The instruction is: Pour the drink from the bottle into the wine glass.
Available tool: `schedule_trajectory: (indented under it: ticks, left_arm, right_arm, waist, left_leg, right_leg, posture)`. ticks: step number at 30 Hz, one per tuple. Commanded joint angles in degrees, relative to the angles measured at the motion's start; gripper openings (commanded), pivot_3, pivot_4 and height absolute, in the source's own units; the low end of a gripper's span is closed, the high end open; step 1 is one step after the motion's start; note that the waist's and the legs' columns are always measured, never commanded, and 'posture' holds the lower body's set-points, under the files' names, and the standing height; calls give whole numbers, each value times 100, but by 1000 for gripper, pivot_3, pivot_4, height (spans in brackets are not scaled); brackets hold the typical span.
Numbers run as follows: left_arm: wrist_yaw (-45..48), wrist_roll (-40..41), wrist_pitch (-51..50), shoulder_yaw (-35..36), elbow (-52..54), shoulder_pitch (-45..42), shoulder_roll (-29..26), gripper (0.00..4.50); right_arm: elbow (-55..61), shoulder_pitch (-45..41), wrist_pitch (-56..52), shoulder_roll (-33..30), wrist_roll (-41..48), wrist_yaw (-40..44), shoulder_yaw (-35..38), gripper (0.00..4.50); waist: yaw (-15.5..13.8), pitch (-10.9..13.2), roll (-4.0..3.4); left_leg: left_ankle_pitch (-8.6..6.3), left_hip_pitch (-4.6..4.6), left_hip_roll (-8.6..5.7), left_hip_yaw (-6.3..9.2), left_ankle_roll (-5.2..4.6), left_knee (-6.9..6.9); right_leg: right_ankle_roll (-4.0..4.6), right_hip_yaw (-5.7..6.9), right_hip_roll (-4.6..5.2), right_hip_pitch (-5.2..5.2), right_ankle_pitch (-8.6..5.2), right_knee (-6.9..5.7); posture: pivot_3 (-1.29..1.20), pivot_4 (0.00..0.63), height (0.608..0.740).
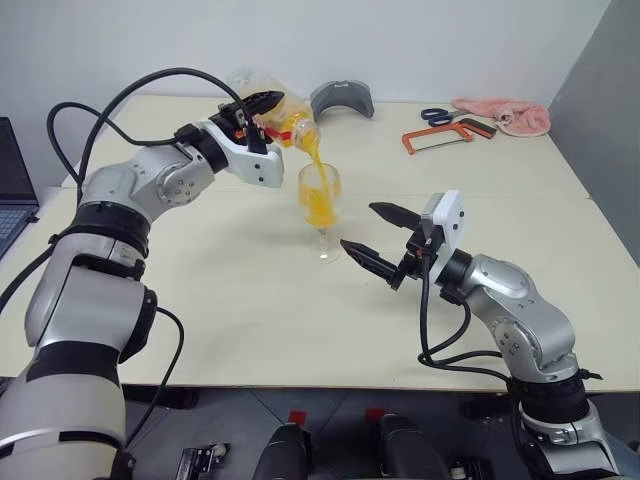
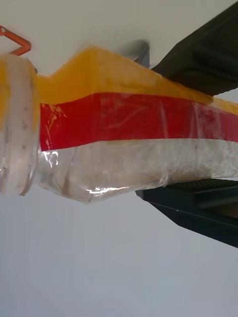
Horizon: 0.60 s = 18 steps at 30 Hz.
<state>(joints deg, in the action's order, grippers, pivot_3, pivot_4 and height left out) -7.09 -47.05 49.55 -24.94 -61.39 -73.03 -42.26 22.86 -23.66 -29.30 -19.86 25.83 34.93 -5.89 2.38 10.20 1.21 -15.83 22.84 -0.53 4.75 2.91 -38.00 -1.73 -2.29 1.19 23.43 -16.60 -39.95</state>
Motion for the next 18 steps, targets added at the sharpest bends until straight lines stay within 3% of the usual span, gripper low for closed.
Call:
schedule_trajectory:
  ticks: [1,18]
  left_arm:
    - [-191,-13,44,6,-6,-303,-129,1706]
    - [-464,-224,18,-197,-145,-489,-188,1706]
  right_arm:
    - [296,-13,118,14,-10,-13,-24,4500]
    - [305,3,103,-15,-5,8,-69,4500]
  waist:
    - [0,0,0]
    - [0,0,0]
  left_leg:
    - [0,0,0,0,0,0]
    - [0,0,-1,-1,0,-1]
  right_leg:
    - [0,0,0,0,0,0]
    - [0,0,0,1,0,-1]
  posture:
    - [0,150,740]
    - [0,150,740]
